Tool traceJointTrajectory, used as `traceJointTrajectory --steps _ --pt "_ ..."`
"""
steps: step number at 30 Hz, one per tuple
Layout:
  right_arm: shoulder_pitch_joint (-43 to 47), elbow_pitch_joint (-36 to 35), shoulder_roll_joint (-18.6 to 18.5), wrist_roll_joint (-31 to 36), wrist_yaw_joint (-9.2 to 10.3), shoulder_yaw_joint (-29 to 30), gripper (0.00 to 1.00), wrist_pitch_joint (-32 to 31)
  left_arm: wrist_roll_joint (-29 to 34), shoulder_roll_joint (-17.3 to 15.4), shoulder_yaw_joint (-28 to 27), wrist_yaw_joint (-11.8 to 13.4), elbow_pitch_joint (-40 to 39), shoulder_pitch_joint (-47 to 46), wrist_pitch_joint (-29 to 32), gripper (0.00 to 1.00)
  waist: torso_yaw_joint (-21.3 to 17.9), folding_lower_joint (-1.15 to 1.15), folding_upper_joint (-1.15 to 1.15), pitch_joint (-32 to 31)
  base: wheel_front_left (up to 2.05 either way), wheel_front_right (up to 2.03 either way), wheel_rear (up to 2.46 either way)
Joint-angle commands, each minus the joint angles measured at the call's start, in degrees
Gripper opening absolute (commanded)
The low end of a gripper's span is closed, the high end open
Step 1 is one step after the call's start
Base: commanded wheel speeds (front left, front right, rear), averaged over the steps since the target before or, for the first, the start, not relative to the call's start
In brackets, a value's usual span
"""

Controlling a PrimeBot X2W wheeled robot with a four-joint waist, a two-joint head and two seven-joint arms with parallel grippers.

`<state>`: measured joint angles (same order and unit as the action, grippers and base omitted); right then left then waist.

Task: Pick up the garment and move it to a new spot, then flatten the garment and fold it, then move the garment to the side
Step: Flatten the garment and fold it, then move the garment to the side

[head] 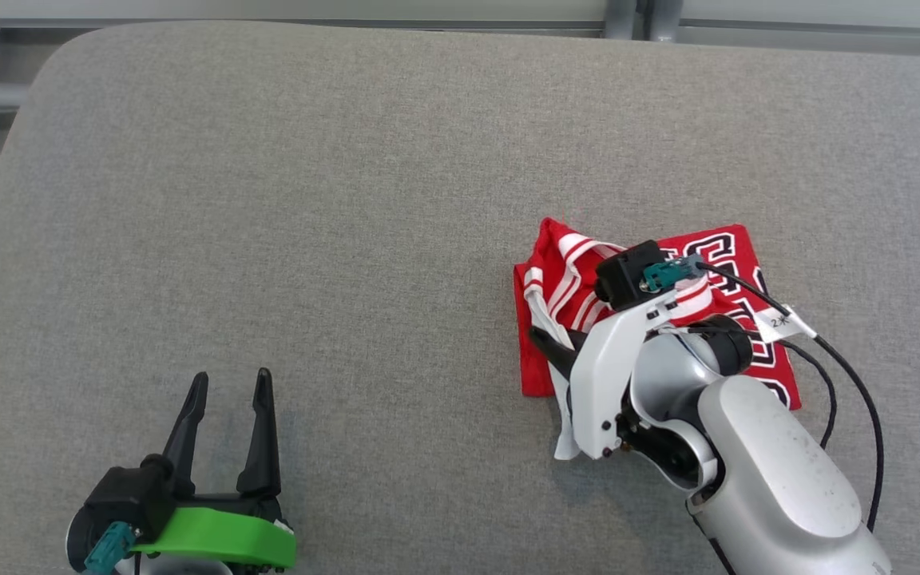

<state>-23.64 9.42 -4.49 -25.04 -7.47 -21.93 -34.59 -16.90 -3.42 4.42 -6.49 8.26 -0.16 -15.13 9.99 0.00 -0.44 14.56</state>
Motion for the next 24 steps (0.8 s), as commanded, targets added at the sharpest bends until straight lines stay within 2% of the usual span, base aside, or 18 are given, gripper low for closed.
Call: traceJointTrajectory --steps 1,4,8,12,16,21,24 --pt "-0.5 0.3 0.3 0.1 -0.04 -0.7 1.00 0.7 -0.1 0.1 0.0 -0.1 0.3 0.1 0.0 1.00 0.0 0.00 0.44 -0.6 0.00 0.00 0.00" --pt "-0.8 -0.3 0.7 -0.9 -0.04 -2.7 1.00 1.2 -0.3 0.2 -0.2 -0.2 0.7 1.0 0.0 1.00 -0.2 0.00 0.44 -1.8 0.00 0.00 0.00" --pt "0.0 -5.6 0.9 -4.4 -0.04 -3.4 1.00 1.2 -0.4 0.3 -1.5 -0.2 0.9 2.1 0.0 1.00 -1.2 0.00 0.44 -3.0 0.00 0.00 0.00" --pt "2.1 -13.4 0.5 -7.8 -0.04 3.2 1.00 -0.6 0.1 0.3 -2.1 -0.3 0.4 2.9 0.0 1.00 -2.1 0.00 0.44 -3.6 0.00 0.00 0.00" --pt "4.8 -18.1 -2.5 -8.8 -0.04 14.2 1.00 -5.6 0.1 0.4 -2.5 -0.2 -0.7 3.2 0.0 1.00 -2.9 0.00 0.44 -3.0 0.00 0.00 0.00" --pt "6.3 -14.7 -7.1 -7.0 -0.04 25.1 1.00 -9.5 0.4 0.4 -1.5 -0.4 -1.7 1.5 0.0 1.00 -3.1 0.00 0.44 -0.1 0.00 0.00 0.00" --pt "6.2 -12.4 -8.1 -7.1 -0.04 27.1 1.00 -10.1 0.4 0.5 -1.2 -0.4 -1.8 0.6 0.0 1.00 -2.8 0.00 0.44 1.4 0.00 0.00 0.00"
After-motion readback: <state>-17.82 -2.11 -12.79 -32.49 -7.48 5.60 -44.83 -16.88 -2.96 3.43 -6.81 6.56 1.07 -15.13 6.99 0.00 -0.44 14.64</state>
